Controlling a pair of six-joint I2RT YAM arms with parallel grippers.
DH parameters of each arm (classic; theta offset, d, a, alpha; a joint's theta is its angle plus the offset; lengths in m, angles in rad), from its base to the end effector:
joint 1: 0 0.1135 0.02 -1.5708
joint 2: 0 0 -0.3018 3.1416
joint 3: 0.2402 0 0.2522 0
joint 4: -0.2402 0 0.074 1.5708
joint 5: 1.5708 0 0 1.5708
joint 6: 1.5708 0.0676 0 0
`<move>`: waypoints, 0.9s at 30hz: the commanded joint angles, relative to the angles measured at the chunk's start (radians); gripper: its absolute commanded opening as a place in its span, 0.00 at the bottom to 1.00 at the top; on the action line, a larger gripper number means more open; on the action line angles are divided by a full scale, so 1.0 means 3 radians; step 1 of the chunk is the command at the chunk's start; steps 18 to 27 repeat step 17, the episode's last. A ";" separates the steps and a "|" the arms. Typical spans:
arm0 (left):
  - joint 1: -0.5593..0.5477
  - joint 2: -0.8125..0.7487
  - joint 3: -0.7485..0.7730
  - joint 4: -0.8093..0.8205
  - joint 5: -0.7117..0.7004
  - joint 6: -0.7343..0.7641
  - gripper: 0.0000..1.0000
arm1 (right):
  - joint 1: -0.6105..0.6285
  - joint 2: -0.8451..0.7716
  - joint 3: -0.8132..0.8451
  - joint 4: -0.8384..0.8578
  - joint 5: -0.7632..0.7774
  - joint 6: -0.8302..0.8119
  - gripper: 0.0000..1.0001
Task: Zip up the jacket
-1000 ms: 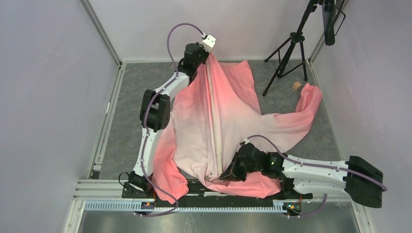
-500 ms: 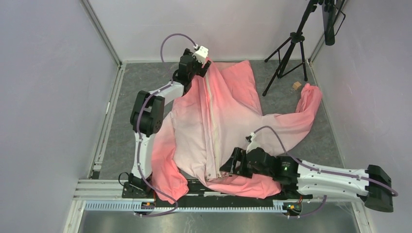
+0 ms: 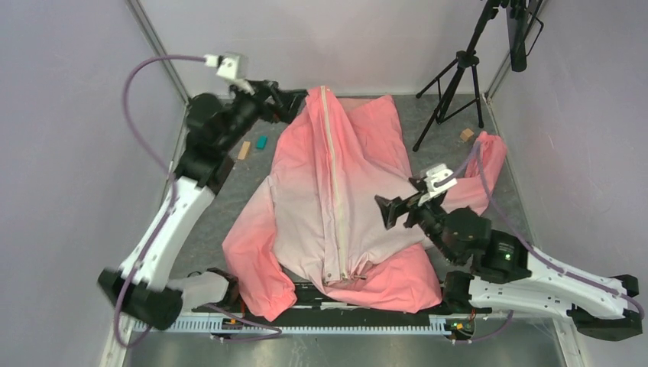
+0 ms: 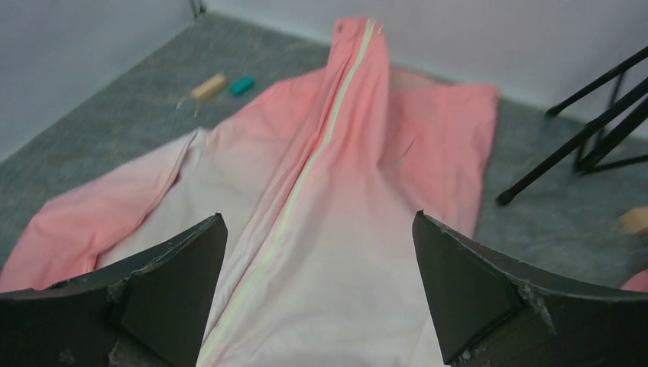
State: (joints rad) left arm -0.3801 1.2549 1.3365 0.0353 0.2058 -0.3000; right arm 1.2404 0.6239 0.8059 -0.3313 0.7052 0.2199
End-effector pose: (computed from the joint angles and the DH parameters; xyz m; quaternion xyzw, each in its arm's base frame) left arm 0.2778 -0.1259 0.4965 0.1032 0.6575 -0.3123 0.6779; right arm 0.0834 0.1080 0.3745 -0.1508 0.7307 0.2134 0.6307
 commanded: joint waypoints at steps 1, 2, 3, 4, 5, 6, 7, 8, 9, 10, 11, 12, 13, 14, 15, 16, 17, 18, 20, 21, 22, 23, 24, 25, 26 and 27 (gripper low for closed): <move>-0.0009 -0.1036 -0.0235 -0.0246 0.0740 -0.0198 1.00 | 0.0002 -0.0049 0.0696 0.0320 0.0562 -0.1124 0.98; -0.0009 -0.1254 -0.0255 -0.0245 0.0757 -0.0125 1.00 | 0.0002 -0.0051 0.0799 0.0362 0.0519 -0.1208 0.98; -0.0004 -0.1491 -0.0283 -0.0221 0.0758 -0.0055 1.00 | 0.0003 -0.0057 0.0893 0.0396 0.0476 -0.1260 0.98; -0.0008 -0.1679 -0.0297 -0.0199 0.0727 -0.0019 1.00 | 0.0003 -0.0065 0.0961 0.0449 0.0432 -0.1310 0.98; -0.0006 -0.1846 -0.0293 -0.0187 0.0724 0.0039 1.00 | 0.0005 -0.0074 0.1015 0.0516 0.0385 -0.1366 0.98; -0.0008 -0.1976 -0.0284 -0.0177 0.0730 0.0092 1.00 | 0.0005 -0.0091 0.1047 0.0581 0.0334 -0.1410 0.98; -0.0004 -0.2062 -0.0266 -0.0178 0.0722 0.0125 1.00 | 0.0002 -0.0104 0.1055 0.0674 0.0297 -0.1478 0.98; -0.0006 -0.2142 -0.0250 -0.0185 0.0685 0.0173 1.00 | 0.0002 -0.0115 0.1062 0.0739 0.0264 -0.1527 0.98; -0.0007 -0.2217 -0.0247 -0.0190 0.0636 0.0220 1.00 | 0.0004 -0.0119 0.1069 0.0805 0.0245 -0.1580 0.98; -0.0003 -0.2284 -0.0242 -0.0198 0.0570 0.0272 1.00 | 0.0002 -0.0117 0.1077 0.0851 0.0241 -0.1622 0.98; -0.0005 -0.2334 -0.0237 -0.0222 0.0497 0.0323 1.00 | 0.0005 -0.0113 0.1084 0.0891 0.0241 -0.1650 0.98; -0.0008 -0.2382 -0.0224 -0.0255 0.0438 0.0386 1.00 | 0.0003 -0.0106 0.1088 0.0911 0.0242 -0.1679 0.98; -0.0006 -0.2413 -0.0208 -0.0294 0.0407 0.0440 1.00 | 0.0005 -0.0110 0.1060 0.0936 0.0227 -0.1708 0.98; -0.0008 -0.2430 -0.0197 -0.0332 0.0399 0.0482 1.00 | 0.0002 -0.0136 0.1007 0.1020 0.0238 -0.1747 0.98; -0.0005 -0.2439 -0.0195 -0.0345 0.0407 0.0503 1.00 | 0.0004 -0.0165 0.0951 0.1075 0.0240 -0.1751 0.98; -0.0003 -0.2446 -0.0200 -0.0346 0.0418 0.0518 1.00 | 0.0005 -0.0197 0.0907 0.1149 0.0246 -0.1743 0.98; -0.0007 -0.2449 -0.0224 -0.0343 0.0427 0.0528 1.00 | 0.0003 -0.0239 0.0853 0.1230 0.0243 -0.1749 0.98; -0.0007 -0.2449 -0.0224 -0.0343 0.0427 0.0528 1.00 | 0.0003 -0.0239 0.0853 0.1230 0.0243 -0.1749 0.98; -0.0007 -0.2449 -0.0224 -0.0343 0.0427 0.0528 1.00 | 0.0003 -0.0239 0.0853 0.1230 0.0243 -0.1749 0.98; -0.0007 -0.2449 -0.0224 -0.0343 0.0427 0.0528 1.00 | 0.0003 -0.0239 0.0853 0.1230 0.0243 -0.1749 0.98; -0.0007 -0.2449 -0.0224 -0.0343 0.0427 0.0528 1.00 | 0.0003 -0.0239 0.0853 0.1230 0.0243 -0.1749 0.98; -0.0007 -0.2449 -0.0224 -0.0343 0.0427 0.0528 1.00 | 0.0003 -0.0239 0.0853 0.1230 0.0243 -0.1749 0.98; -0.0007 -0.2449 -0.0224 -0.0343 0.0427 0.0528 1.00 | 0.0003 -0.0239 0.0853 0.1230 0.0243 -0.1749 0.98; -0.0007 -0.2449 -0.0224 -0.0343 0.0427 0.0528 1.00 | 0.0003 -0.0239 0.0853 0.1230 0.0243 -0.1749 0.98; -0.0007 -0.2449 -0.0224 -0.0343 0.0427 0.0528 1.00 | 0.0003 -0.0239 0.0853 0.1230 0.0243 -0.1749 0.98; -0.0007 -0.2449 -0.0224 -0.0343 0.0427 0.0528 1.00 | 0.0003 -0.0239 0.0853 0.1230 0.0243 -0.1749 0.98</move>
